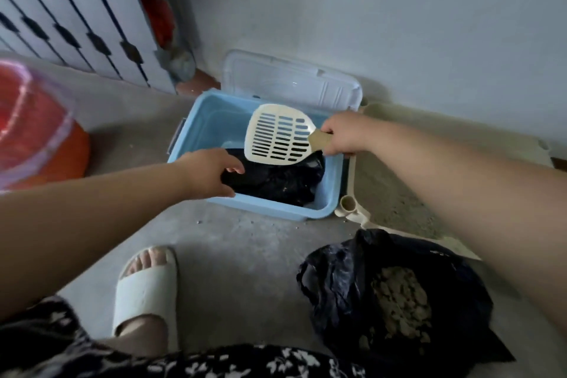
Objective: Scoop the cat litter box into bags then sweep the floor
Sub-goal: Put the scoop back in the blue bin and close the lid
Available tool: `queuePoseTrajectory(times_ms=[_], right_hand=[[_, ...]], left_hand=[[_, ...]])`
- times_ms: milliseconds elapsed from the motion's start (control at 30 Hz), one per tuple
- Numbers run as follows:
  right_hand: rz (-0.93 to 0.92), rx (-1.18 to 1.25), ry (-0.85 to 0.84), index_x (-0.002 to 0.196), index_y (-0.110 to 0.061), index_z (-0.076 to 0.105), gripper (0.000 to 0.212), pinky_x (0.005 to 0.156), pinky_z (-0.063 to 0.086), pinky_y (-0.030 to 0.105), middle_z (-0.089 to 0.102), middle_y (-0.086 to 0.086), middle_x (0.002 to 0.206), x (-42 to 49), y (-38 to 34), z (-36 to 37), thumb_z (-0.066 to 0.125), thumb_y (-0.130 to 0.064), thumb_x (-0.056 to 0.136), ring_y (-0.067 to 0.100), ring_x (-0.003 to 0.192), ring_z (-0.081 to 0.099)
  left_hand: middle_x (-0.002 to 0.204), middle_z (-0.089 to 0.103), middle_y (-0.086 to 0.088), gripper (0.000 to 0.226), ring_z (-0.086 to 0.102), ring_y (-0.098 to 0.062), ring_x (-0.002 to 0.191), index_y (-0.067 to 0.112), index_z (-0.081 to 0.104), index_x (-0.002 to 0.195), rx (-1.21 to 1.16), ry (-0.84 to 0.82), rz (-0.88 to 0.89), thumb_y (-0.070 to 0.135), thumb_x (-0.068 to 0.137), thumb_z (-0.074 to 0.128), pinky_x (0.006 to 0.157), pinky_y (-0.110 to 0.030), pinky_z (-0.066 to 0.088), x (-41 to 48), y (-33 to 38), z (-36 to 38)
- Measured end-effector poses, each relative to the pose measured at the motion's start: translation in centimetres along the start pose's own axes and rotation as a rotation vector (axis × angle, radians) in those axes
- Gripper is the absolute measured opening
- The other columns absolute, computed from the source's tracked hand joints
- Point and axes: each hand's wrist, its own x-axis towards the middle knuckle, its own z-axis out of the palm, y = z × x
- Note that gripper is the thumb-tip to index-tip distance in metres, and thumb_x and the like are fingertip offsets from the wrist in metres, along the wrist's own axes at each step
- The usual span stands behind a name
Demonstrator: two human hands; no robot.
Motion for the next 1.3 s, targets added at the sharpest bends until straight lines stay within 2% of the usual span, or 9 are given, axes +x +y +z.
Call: queuePoseTrajectory(times_ms=[400,533,600,667,733,800,967,1167,1300], right_hand=[[-0.04,-0.119,-0.085,0.08,-0.021,0.053,0.022,0.069,0.041,0.029,0.057,0.0,0.088,8.1,-5.5,8.3,0.072,-0.032,0.076,0.024,0.09,0.058],[-0.046,-0.074,-0.048,0.109,-0.02,0.063,0.048,0.082,0.047,0.034,0.061,0.002,0.107,9.2,-5.5,9.0,0.07,-0.052,0.074,0.026,0.103,0.058],[-0.06,0.037,0.1,0.116,-0.018,0.064,0.052,0.088,0.045,0.033,0.061,0.004,0.113,9.4,-5.5,8.2,0.069,-0.052,0.077,0.027,0.106,0.057],[-0.116,0.107,0.431,0.112,-0.013,0.067,0.042,0.088,0.042,0.034,0.062,0.007,0.112,9.5,-5.1,6.5,0.071,-0.039,0.08,0.029,0.106,0.058],[-0.113,0.014,0.798,0.108,-0.01,0.066,0.036,0.088,0.04,0.039,0.061,0.01,0.112,9.7,-4.5,4.0,0.071,-0.028,0.077,0.032,0.104,0.057],[-0.015,-0.094,0.977,0.109,-0.01,0.062,0.035,0.088,0.035,0.04,0.057,0.012,0.115,9.8,-3.8,1.5,0.068,-0.023,0.077,0.034,0.105,0.054],[0.307,-0.268,0.688,0.124,-0.008,0.045,0.045,0.093,0.03,0.042,0.047,0.018,0.123,10.8,-2.1,-0.4,0.06,-0.019,0.083,0.035,0.113,0.044],[0.193,-0.234,0.602,0.112,-0.004,0.059,0.025,0.085,0.039,0.039,0.05,0.018,0.117,10.0,-2.7,-1.8,0.057,-0.008,0.087,0.036,0.112,0.045],[0.122,-0.189,0.714,0.107,-0.005,0.057,0.022,0.073,0.034,0.035,0.053,0.017,0.111,7.8,-4.1,-2.7,0.052,-0.003,0.085,0.036,0.103,0.051]], left_hand=[[0.125,0.055,0.015,0.036,0.052,-0.009,0.116,0.038,0.059,0.124,-0.127,-0.092,0.196,0.038,0.089,0.063,0.106,-0.027,0.039,1.3,-4.2,3.0],[0.13,0.054,0.014,0.039,0.047,-0.007,0.121,0.037,0.053,0.131,-0.082,-0.107,0.295,0.041,0.092,0.056,0.106,-0.021,0.031,1.8,-4.5,3.2],[0.13,0.053,0.014,0.04,0.047,-0.007,0.121,0.039,0.052,0.132,-0.089,-0.125,0.318,0.043,0.092,0.055,0.107,-0.023,0.032,2.0,-4.9,3.4],[0.129,0.053,0.014,0.04,0.047,-0.007,0.12,0.04,0.052,0.132,-0.107,-0.136,0.333,0.043,0.092,0.054,0.107,-0.025,0.034,2.3,-5.3,3.5],[0.129,0.053,0.013,0.04,0.047,-0.007,0.12,0.04,0.051,0.133,-0.118,-0.157,0.344,0.043,0.093,0.054,0.108,-0.026,0.035,2.5,-5.5,3.5],[0.129,0.053,0.012,0.041,0.047,-0.008,0.119,0.039,0.051,0.133,-0.126,-0.18,0.357,0.042,0.093,0.054,0.108,-0.028,0.035,2.7,-5.6,3.5],[0.127,0.052,0.011,0.041,0.047,-0.009,0.119,0.04,0.049,0.135,-0.119,-0.197,0.374,0.042,0.094,0.053,0.108,-0.03,0.036,2.9,-5.6,3.6],[0.13,0.051,0.011,0.042,0.046,-0.011,0.122,0.044,0.046,0.136,-0.073,-0.163,0.35,0.045,0.094,0.051,0.109,-0.035,0.037,2.6,-5.4,3.7],[0.137,0.049,0.012,0.043,0.045,-0.013,0.127,0.047,0.043,0.136,-0.017,-0.109,0.321,0.047,0.094,0.049,0.109,-0.037,0.038,1.9,-5.0,3.8]])
